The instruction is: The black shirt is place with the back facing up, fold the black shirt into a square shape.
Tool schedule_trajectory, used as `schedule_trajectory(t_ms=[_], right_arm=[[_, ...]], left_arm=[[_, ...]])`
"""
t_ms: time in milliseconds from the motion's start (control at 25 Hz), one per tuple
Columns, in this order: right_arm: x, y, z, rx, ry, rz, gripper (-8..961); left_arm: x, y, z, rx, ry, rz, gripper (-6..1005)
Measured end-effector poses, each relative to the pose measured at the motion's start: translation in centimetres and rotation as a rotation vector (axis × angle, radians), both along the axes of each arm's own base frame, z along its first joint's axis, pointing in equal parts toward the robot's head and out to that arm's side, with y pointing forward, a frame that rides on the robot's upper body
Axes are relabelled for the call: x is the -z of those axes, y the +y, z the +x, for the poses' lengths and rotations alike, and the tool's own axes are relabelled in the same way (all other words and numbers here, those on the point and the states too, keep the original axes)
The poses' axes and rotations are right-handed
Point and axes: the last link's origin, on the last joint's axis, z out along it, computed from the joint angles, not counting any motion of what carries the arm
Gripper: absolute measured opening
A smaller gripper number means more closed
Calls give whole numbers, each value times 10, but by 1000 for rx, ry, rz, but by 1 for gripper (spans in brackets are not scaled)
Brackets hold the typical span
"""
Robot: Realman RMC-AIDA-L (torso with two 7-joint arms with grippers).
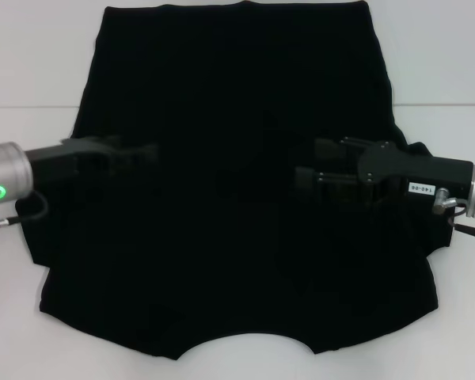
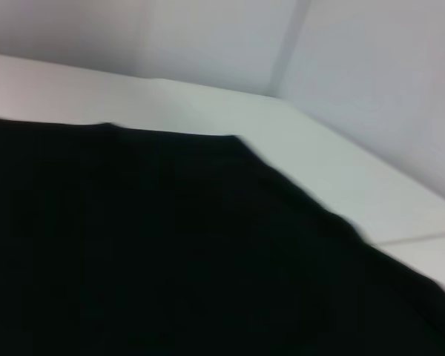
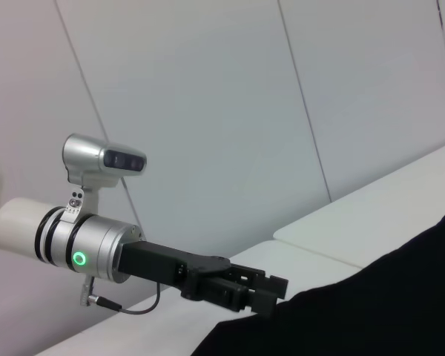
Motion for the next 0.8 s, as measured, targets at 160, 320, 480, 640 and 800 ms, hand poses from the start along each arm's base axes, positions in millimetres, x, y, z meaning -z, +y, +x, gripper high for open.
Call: schedule_trajectory(t_ms=[160, 320, 480, 640, 800], right_arm=[[2, 3, -4, 4, 9, 10, 850], [3, 5, -6, 13, 13, 11, 851], [3, 6, -6, 19, 17, 17, 850], [3, 6, -4, 26, 14, 22, 850], [3, 6, -4, 26, 13, 24, 850]], left_arm=[[-22, 9, -20, -167, 13, 68, 890], [-37, 9, -37, -302, 24, 99, 890], [-51, 4, -55, -425, 29, 137, 890], [-63, -3, -73, -514, 23, 193, 891], [-65, -10, -84, -553, 25, 206, 891]])
